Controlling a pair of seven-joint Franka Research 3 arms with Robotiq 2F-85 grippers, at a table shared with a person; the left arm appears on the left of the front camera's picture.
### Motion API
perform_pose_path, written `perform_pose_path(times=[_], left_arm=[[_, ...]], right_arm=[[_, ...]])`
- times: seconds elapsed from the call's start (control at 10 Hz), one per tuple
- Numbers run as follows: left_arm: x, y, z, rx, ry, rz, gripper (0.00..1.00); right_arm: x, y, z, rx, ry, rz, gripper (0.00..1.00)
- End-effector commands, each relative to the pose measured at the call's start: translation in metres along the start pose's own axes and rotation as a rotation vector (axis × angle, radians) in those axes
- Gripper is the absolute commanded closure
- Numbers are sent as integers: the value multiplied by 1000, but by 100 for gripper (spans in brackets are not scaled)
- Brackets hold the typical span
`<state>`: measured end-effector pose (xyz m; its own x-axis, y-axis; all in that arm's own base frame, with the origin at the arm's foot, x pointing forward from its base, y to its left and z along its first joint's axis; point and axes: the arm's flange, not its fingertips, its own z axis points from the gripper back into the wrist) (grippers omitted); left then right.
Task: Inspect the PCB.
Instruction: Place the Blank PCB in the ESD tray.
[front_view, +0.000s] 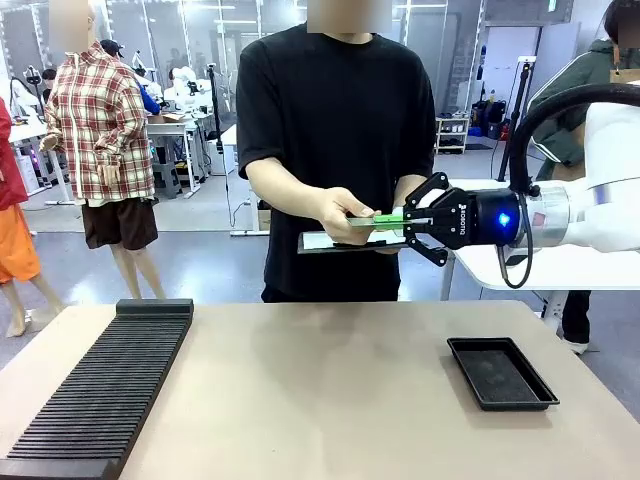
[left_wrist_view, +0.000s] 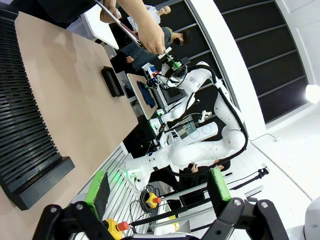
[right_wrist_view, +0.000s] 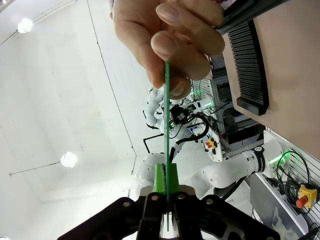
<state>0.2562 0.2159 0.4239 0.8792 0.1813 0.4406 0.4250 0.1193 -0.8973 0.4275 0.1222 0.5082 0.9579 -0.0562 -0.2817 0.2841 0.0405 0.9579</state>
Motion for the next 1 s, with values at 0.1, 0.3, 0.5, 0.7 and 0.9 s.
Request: perform_pose_path(times=[0.1, 0.3, 0.5, 0.7, 0.9], left_arm=[[-1, -3, 0, 12, 4, 1, 0], [-1, -3, 0, 12, 4, 1, 0], [-1, -3, 0, 12, 4, 1, 0], [-1, -3, 0, 12, 4, 1, 0], [-1, -3, 0, 12, 4, 1, 0]], right_arm=[[-2, 2, -1, 1, 4, 8, 100], [-2, 2, -1, 1, 4, 8, 100], [-2, 2, -1, 1, 4, 8, 100], [-2, 2, -1, 1, 4, 8, 100], [-2, 2, -1, 1, 4, 8, 100]])
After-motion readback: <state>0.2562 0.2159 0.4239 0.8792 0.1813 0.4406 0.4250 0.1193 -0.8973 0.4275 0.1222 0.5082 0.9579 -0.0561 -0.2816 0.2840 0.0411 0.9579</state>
